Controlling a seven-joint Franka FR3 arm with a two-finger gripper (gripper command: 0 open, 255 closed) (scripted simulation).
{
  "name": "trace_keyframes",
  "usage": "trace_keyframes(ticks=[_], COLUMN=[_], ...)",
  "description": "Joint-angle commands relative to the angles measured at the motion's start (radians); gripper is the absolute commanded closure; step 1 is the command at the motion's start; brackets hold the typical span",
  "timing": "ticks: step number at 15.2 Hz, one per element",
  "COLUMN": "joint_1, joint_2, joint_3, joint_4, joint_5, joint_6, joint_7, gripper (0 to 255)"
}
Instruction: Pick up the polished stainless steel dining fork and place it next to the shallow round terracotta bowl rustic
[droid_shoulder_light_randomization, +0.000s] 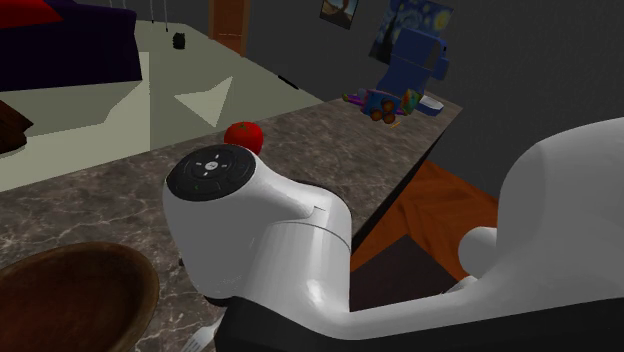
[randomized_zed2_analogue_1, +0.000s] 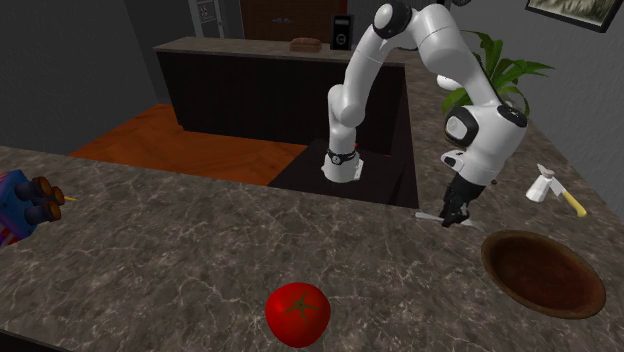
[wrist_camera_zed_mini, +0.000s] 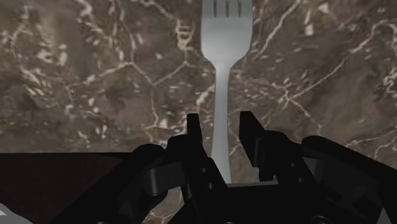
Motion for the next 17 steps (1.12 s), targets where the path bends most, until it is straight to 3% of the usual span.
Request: trace_keyframes(ticks=[1, 6, 7, 12, 15, 17], joint_1=[-0.006, -0.006, -0.006, -0.006, 0.062, 0.080], joint_2=[-0.004, -0.004, -0.004, -0.004, 0.049, 0.061], joint_3=[0.006, 0.006, 0.006, 0.006, -0.071, -0.089], joint_4=[-0.001, -0.001, -0.001, -0.001, 0.050, 0.065], joint_5=[0.005, 0.005, 0.005, 0.005, -0.060, -0.075], joint_6=[0.004, 0.004, 0.004, 0.004, -0.080, -0.103], joint_7=[-0.003, -0.003, -0.003, -0.003, 0.040, 0.051], gripper=[255, 255, 0, 0, 0, 0])
